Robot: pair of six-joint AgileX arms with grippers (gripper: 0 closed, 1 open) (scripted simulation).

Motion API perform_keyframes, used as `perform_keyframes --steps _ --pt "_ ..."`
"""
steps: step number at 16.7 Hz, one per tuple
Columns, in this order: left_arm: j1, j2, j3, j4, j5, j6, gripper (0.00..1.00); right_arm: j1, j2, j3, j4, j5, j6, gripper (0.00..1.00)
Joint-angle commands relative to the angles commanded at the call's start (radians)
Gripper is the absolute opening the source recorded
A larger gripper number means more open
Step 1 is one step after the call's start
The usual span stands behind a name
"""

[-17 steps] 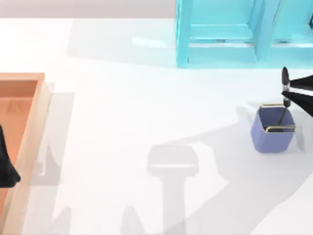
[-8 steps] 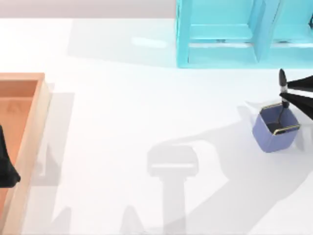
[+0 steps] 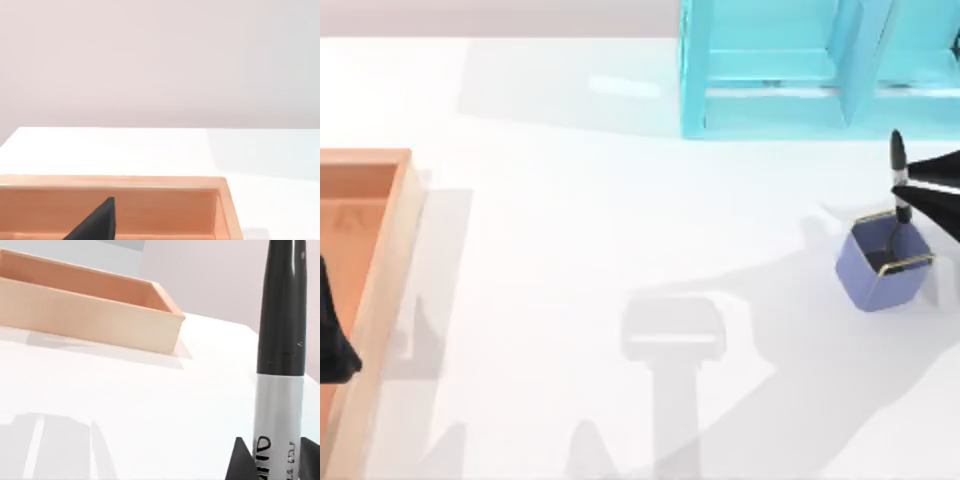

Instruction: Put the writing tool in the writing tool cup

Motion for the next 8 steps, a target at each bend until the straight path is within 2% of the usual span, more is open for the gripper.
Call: perform_keyframes --steps 4,8 --pt "0.0 0.0 0.0 0.0 0.0 0.0 1.0 0.0 0.0 0.0 0.0 0.0 0.0 0.0" --pt "0.0 0.0 0.0 0.0 0.0 0.0 1.0 0.0 0.0 0.0 0.0 0.0 0.0 0.3"
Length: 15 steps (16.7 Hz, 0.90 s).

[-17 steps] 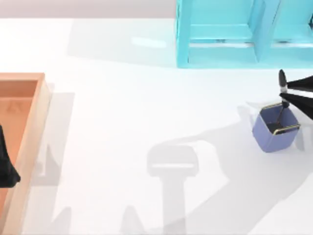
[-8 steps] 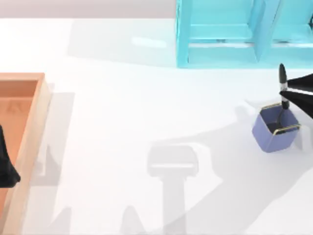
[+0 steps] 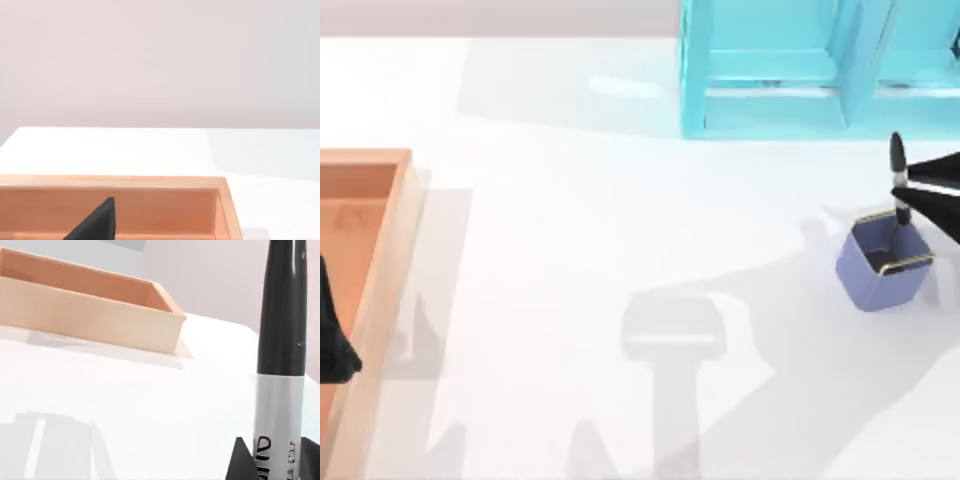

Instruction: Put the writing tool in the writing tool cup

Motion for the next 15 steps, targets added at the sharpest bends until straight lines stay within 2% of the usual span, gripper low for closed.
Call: perform_keyframes --steps 9,15 --pt "0.0 0.0 0.0 0.0 0.0 0.0 1.0 0.0 0.0 0.0 0.0 0.0 0.0 0.98" --pt "0.0 0.0 0.0 0.0 0.0 0.0 1.0 0.0 0.0 0.0 0.0 0.0 0.0 1.0"
